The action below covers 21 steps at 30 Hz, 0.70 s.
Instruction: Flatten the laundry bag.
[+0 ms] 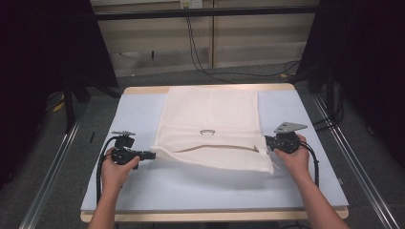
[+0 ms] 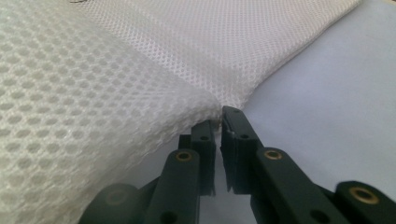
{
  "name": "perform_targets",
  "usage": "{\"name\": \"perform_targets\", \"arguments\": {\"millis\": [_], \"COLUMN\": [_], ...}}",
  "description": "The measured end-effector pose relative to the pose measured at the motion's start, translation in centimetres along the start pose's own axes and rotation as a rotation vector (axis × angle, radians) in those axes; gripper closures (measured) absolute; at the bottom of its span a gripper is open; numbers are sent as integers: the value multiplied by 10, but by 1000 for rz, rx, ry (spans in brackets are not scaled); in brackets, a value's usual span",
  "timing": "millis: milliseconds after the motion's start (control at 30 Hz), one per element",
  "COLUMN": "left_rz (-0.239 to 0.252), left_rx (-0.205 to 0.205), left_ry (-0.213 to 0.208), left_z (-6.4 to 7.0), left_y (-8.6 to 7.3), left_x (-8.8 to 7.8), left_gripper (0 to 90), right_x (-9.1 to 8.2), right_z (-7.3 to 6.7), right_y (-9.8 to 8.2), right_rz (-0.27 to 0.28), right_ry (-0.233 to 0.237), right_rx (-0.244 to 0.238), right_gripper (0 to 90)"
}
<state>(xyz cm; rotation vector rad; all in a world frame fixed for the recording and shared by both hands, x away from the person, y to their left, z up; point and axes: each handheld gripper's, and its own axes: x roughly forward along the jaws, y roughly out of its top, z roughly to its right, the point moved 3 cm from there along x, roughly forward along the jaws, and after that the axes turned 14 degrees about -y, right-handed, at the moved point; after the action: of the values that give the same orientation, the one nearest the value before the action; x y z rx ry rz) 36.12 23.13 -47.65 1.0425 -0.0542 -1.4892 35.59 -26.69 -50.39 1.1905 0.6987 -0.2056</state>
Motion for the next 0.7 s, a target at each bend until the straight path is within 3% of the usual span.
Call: {"name": "perform_targets", "arguments": {"millis": [333,533,700], "left_rz": [-17,-25,-29], "left_rx": [13,16,16], "left_ry": [5,6,11], "left_z": [1,1,2], "left_y": [-1,-2,-3], "left_x": [0,1,3], "left_gripper": [843,842,842], "right_x": [-12,-21,-27], "right_z": [4,11,5], "right_y": [-7,-11,-8], "right_rz": [-46,-39,-24], "right_ry": [-47,-62,-49], "right_rx": [20,58,74], "right_gripper": [733,684,627]}}
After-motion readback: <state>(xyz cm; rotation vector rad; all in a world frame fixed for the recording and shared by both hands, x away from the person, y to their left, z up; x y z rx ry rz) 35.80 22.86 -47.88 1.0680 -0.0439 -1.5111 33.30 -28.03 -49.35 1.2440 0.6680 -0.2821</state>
